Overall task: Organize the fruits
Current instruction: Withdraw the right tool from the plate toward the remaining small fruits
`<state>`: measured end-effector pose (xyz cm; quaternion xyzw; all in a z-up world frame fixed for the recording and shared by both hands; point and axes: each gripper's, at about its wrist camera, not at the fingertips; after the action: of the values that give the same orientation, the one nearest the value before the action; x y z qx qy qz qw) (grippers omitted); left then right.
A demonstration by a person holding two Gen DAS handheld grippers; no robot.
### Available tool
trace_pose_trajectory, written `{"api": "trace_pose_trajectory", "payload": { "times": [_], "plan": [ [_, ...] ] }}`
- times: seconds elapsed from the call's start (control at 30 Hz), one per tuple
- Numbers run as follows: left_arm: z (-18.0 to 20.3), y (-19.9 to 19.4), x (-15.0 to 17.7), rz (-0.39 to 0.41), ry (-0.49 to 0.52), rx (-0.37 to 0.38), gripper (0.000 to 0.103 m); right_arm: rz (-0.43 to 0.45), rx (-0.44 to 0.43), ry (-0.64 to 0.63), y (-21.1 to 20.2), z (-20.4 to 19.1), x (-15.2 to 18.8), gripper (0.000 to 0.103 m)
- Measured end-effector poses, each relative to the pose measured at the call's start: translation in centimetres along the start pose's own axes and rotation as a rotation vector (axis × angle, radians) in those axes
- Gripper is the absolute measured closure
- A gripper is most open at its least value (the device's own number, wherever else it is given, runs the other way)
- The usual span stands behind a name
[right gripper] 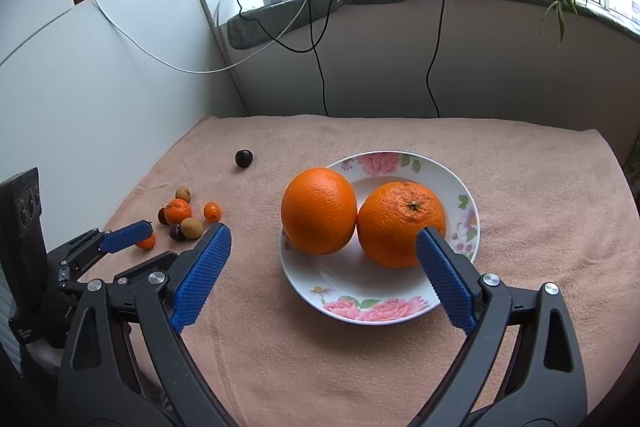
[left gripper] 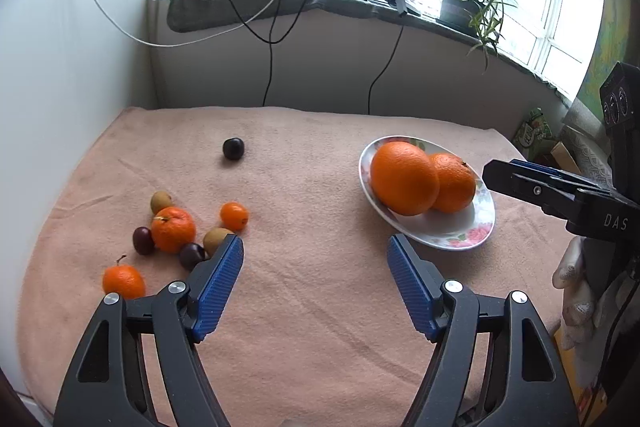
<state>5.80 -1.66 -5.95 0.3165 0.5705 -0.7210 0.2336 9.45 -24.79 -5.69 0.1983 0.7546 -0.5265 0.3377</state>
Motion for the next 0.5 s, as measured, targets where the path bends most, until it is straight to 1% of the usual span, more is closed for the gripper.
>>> {"api": "trace_pose_trajectory", "payload": {
  "times": [0.3,0.5],
  "plan": [
    [-5.0,-1.6,1.5,0.003,-0.078,-0.122,0.028,-0.012,-0.081,-0.048,1.4,-3.2,-0.1,0.007],
    [-7.8,-2.6,2.3,0.008,-0.125,-0.171,0.028,-0.019,-0.125,-0.074,2.4,-5.1,-0.2,0.007]
  ]
}}
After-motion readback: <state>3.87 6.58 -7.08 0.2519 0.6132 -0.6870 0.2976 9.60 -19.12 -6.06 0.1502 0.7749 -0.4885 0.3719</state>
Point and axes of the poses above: each gripper's, at about its wrist camera, not at the fingertips, and y roughly the way its jaws point, z to its right, x to its underside, and after that the axes turned 1 degree about -z, right-handed
